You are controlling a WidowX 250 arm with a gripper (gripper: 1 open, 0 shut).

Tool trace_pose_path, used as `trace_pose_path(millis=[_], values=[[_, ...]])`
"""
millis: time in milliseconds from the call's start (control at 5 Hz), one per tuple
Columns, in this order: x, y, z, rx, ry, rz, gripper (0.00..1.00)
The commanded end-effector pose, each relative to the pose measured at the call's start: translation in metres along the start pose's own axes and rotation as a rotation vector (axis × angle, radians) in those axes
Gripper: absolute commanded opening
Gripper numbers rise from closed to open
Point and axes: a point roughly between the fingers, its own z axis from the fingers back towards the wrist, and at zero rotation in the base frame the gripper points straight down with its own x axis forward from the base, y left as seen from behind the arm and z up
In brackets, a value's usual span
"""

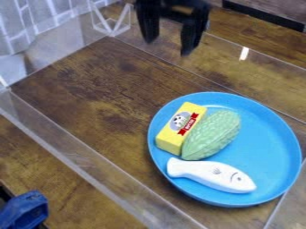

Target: Put the green object in the blue tray

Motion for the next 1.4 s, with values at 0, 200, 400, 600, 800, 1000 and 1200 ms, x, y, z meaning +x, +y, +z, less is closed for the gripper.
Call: trace_pose_path(millis=[0, 200, 400, 600, 800, 1000, 1200], values=[[-0.002, -0.02, 0.034, -0.007, -0.086, -0.068, 1.0], [-0.001, -0.029, 0.036, -0.006, -0.083, -0.085, 1.0], [-0.003, -0.031, 0.031, -0.002, -0.079, -0.076, 1.0], [-0.005, -0.032, 0.026, 0.002, -0.074, -0.069, 1.0], [-0.008, -0.034, 0.021, 0.006, -0.07, -0.063, 1.0], [-0.008, -0.032, 0.026, 0.009, -0.065, -0.058, 1.0], [-0.008, -0.03, 0.031, 0.013, -0.061, -0.052, 1.0]])
